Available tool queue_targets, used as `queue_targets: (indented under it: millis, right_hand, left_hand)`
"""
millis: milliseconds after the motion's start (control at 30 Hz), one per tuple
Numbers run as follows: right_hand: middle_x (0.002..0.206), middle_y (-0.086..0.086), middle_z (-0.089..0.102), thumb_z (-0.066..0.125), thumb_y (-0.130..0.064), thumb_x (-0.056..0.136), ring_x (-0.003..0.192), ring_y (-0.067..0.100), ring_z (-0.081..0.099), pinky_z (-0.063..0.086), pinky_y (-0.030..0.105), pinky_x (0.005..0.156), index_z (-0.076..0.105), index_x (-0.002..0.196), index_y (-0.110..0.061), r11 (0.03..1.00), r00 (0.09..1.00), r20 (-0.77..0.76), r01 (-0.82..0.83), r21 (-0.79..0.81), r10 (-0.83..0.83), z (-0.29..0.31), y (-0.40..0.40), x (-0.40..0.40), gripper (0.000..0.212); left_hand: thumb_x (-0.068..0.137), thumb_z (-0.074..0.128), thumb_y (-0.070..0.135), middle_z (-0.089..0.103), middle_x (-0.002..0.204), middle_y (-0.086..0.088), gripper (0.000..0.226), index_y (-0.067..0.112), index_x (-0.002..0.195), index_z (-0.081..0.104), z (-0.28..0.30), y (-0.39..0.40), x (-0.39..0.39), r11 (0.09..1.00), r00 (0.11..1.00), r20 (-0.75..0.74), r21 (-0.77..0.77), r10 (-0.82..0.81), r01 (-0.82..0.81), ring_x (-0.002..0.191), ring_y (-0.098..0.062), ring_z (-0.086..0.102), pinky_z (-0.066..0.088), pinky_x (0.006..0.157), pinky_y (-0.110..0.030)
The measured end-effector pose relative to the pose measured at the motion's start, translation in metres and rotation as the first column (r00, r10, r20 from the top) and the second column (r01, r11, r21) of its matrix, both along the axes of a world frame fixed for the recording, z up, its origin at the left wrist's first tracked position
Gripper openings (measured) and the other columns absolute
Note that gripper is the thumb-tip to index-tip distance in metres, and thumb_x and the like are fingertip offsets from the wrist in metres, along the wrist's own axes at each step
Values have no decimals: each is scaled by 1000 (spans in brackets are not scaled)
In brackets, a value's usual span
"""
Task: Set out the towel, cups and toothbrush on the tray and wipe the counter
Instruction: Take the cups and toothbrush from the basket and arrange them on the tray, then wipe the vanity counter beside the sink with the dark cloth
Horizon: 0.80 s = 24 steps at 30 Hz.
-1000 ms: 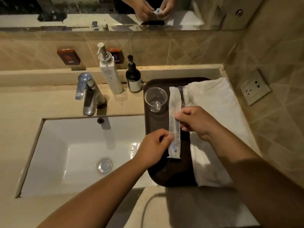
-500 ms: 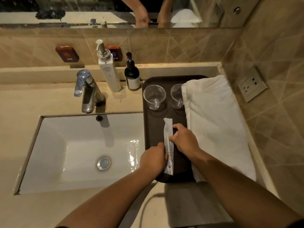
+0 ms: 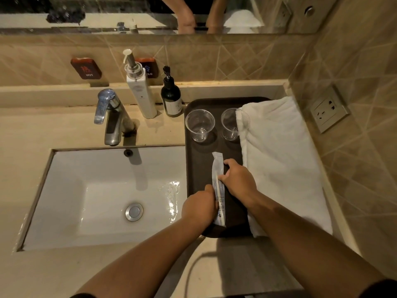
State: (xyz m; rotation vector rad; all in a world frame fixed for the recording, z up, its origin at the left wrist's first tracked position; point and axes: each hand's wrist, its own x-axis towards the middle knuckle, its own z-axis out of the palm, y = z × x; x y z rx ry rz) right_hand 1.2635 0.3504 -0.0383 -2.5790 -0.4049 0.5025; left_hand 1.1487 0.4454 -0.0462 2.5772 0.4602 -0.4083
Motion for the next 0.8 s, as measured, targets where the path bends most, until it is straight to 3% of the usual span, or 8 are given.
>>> queue_targets:
  millis: [333, 500, 633, 700, 800]
  right_hand:
    - [105, 4, 69, 60, -30, 93, 85, 17, 61, 40, 23, 68, 57, 128, -16, 1000, 1000, 5, -19, 8, 19, 16, -3, -1, 37]
    - [101, 0, 62, 54, -34, 95, 76, 12, 53, 33, 22, 55, 61, 113, -19, 970, 976, 86, -186, -159, 201, 44, -8, -2, 25]
    - [115, 3, 60, 50, -42, 92, 100, 23, 58, 48, 37, 79, 59, 122, -21, 876, 897, 150, -351, -331, 416, 74, -5, -5, 38]
    - [122, 2, 58, 51, -47, 90, 110, 24, 53, 45, 40, 88, 56, 128, -23, 850, 858, 206, -379, -367, 471, 83, -3, -11, 45]
    - [144, 2, 44, 54, -57, 87, 132, 25, 39, 38, 42, 105, 44, 140, -28, 843, 841, 208, -415, -342, 499, 84, -2, -31, 61]
  left_hand:
    - [98, 47, 38, 64, 86, -1, 26, 18, 115, 46, 12, 4, -1, 1000, 998, 50, -7, -26, 26, 63, -16, 54, 48, 59, -30]
    - [98, 46, 42, 67, 96, -1, 26, 22, 113, 54, 45, 31, -4, 993, 990, 123, 105, -68, 55, 77, -18, 64, 57, 69, -34]
    - [97, 47, 46, 68, 106, -3, 33, 21, 117, 57, 72, 64, -9, 944, 982, 171, 329, -79, 19, 88, -21, 64, 54, 76, -34]
    - [96, 48, 48, 64, 120, -4, 38, 21, 123, 57, 80, 77, -16, 896, 980, 178, 444, -85, -3, 102, -24, 61, 50, 85, -38]
    - [93, 52, 53, 49, 145, -5, 50, 25, 134, 49, 82, 86, -39, 883, 988, 150, 468, -34, -41, 129, -28, 47, 39, 105, -44]
